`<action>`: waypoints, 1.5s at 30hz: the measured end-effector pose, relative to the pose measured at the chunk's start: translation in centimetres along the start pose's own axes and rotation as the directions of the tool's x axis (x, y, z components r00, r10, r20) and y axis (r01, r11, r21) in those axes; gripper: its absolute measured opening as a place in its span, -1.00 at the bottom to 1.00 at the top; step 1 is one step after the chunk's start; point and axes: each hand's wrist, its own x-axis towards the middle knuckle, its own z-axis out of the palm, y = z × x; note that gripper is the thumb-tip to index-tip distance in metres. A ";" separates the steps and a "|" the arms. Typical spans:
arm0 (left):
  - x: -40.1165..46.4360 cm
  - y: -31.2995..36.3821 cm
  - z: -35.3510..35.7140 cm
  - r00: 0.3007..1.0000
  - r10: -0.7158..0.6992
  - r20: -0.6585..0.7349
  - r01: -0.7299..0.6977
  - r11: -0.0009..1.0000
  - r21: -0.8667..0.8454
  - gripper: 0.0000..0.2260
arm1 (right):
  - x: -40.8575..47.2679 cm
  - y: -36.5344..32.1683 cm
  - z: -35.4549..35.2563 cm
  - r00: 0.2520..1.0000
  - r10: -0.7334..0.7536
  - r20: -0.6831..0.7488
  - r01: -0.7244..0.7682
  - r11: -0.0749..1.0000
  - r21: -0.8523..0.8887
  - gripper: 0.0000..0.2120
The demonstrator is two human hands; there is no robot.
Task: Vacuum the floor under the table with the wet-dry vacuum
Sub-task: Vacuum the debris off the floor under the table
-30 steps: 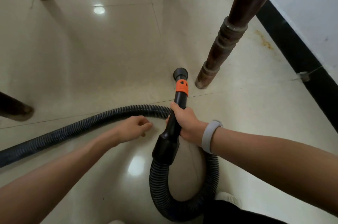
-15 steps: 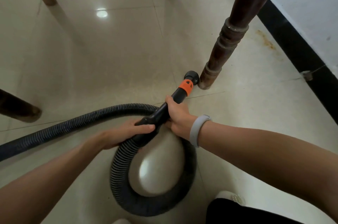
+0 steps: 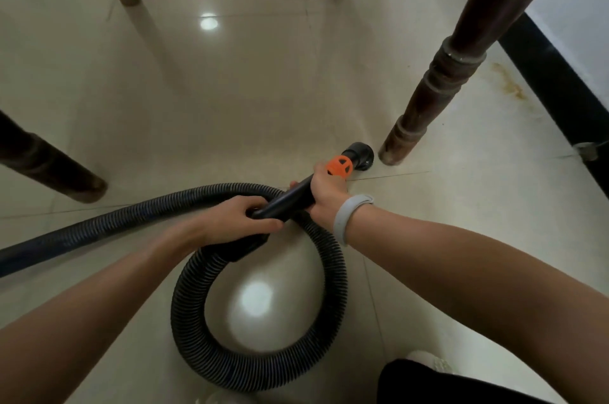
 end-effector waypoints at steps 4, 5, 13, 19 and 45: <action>0.6 0.1 -0.4 0.999 0.017 0.027 -0.020 0.996 0.082 -0.83 | -0.5 0.5 0.0 1.000 -0.021 0.015 0.021 1.000 0.012 -0.76; 0.6 -0.1 -0.9 0.998 -0.001 0.066 -0.004 0.998 0.062 -0.86 | -0.6 0.6 0.0 0.999 -0.031 0.012 0.031 0.999 -0.004 -0.78; 1.2 -2.1 -2.4 0.916 -0.130 0.379 0.088 0.988 0.126 -0.59 | -1.1 4.3 -2.0 0.998 0.053 -0.021 -0.054 0.997 -0.052 -0.76; 3.2 1.6 1.0 0.910 -0.092 0.404 -0.031 0.958 0.286 -0.83 | -0.8 3.1 -7.2 1.000 -0.004 -0.017 0.004 1.000 0.022 -0.81; 6.4 6.9 7.9 0.760 -0.114 0.640 -0.201 0.895 0.398 -0.66 | -2.1 0.1 -14.0 0.981 0.148 -0.125 -0.169 0.969 -0.181 -0.81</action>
